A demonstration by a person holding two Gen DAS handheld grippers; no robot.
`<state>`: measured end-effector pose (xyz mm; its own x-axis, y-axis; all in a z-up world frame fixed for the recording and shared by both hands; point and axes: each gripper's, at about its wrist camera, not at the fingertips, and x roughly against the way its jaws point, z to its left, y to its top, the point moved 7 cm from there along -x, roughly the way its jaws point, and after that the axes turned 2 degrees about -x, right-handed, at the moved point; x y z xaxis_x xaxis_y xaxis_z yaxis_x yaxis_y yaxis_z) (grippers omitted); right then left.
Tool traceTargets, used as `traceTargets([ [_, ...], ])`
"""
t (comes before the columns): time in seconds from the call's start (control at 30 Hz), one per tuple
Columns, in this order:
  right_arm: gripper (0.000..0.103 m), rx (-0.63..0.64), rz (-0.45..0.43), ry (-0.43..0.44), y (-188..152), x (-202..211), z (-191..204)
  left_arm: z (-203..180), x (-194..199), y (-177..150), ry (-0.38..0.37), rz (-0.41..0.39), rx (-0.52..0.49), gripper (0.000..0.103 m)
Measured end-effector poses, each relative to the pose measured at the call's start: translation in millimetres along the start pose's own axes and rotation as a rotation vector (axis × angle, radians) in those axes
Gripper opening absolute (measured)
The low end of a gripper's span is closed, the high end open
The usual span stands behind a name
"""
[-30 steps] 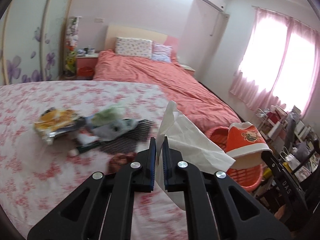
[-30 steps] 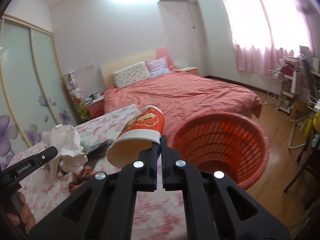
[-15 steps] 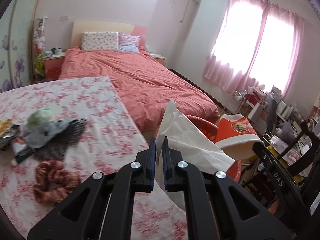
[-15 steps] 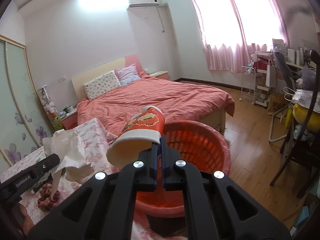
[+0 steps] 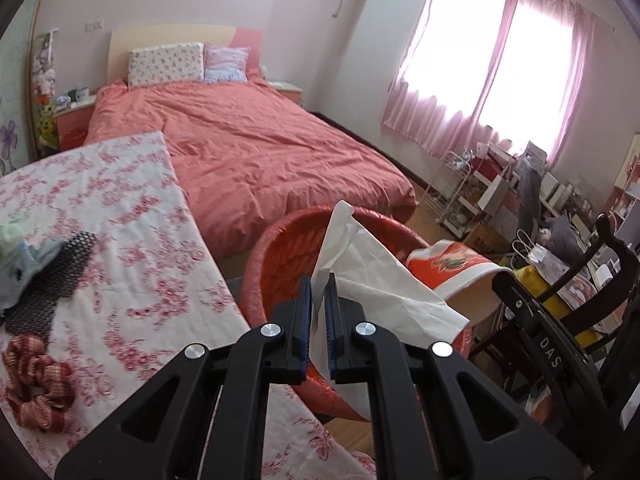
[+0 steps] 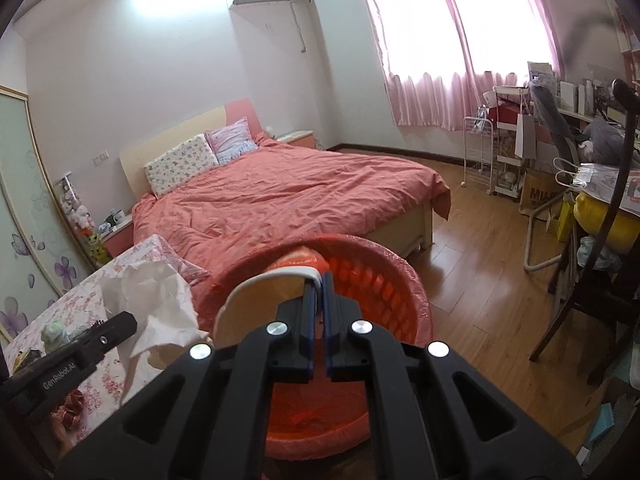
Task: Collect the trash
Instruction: 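Drop the tissue and the cup into the orange basket, opening both grippers, then move both grippers back to the bedspread and grasp the brown scrunchie with the right gripper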
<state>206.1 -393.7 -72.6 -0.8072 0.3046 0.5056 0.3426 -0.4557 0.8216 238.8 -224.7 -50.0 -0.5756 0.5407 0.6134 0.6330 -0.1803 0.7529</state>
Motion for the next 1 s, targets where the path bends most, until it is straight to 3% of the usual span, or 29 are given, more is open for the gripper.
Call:
traceTargets([
  [0.07,0.010,0.001,0.017,-0.002,-0.2,-7.4,-2.3,-1.5,-8.7,-2.0,0.001,0.023,0.005,0.007],
  [0.13,0.011,-0.002,0.029,-0.005,-1.7,-13.3,-4.5,-3.6,-14.9,-3.9,0.003,0.046,0.005,0.019],
  [0.27,0.026,-0.001,0.040,-0.015,-6.2,-13.3,-7.9,-1.4,-13.7,-7.6,0.029,0.052,0.009,0.039],
  [0.67,0.027,0.024,0.013,-0.005,-5.6,16.4,6.6,23.5,15.8,-4.8,0.066,0.010,0.022,0.044],
  [1.0,0.028,0.086,0.008,0.061,-12.6,41.8,51.7,64.6,58.1,-16.7,0.154,-0.026,0.048,0.046],
])
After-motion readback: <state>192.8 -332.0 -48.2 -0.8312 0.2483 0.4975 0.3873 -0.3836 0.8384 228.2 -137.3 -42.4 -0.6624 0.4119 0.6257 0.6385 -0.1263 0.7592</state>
